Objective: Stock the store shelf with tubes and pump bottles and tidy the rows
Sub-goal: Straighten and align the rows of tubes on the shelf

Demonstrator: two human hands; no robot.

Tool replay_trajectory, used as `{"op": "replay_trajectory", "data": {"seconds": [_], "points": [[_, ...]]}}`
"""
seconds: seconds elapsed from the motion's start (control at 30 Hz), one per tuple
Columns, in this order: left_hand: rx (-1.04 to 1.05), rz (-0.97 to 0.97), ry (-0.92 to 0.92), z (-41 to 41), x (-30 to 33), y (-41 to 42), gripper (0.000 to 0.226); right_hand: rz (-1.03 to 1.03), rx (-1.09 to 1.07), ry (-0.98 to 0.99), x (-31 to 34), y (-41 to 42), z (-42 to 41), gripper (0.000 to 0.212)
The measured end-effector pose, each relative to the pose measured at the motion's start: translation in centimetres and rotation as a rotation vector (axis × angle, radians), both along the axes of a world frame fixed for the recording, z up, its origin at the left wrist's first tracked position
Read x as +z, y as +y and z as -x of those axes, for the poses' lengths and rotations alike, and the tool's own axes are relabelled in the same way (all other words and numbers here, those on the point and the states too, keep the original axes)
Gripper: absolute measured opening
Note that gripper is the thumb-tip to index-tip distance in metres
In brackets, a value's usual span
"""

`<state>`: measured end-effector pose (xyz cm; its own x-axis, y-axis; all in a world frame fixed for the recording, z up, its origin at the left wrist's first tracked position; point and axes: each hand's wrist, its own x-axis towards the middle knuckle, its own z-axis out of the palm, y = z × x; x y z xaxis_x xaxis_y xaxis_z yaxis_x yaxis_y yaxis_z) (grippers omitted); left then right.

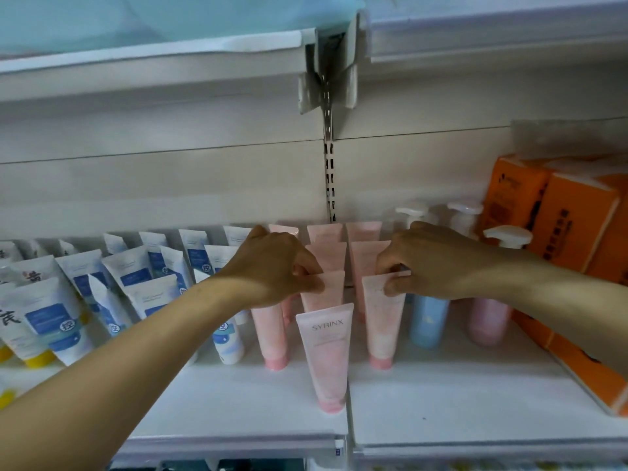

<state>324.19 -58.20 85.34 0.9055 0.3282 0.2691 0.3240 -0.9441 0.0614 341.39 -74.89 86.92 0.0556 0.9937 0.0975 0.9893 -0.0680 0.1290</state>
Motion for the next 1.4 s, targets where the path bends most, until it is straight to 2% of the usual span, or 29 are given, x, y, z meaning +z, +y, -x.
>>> {"op": "replay_trajectory", "data": {"seconds": [0.93,1.2,1.3,1.4], "points": [[-0.032,0.047,-0.011,0.2,0.0,-0.5,0.019,-0.008,-0.078,0.067,-0.5,-0.4,0.9,0.026],[-0.026,0.081,0.030,0.5,-0.1,-1.0,0.024,-0.081,-0.105,0.068,-0.6,-0.6,1.6,0.022],[-0.048,0.087,-0.078,0.8,0.3,-1.0,0.025,-0.203,-0.072,0.046,-0.3,-0.7,2.5,0.026],[-0.059,0.175,-0.294,1.5,0.3,-1.2,0.024,-0.409,-0.010,0.105,-0.6,-1.1,4.1,0.016]]}}
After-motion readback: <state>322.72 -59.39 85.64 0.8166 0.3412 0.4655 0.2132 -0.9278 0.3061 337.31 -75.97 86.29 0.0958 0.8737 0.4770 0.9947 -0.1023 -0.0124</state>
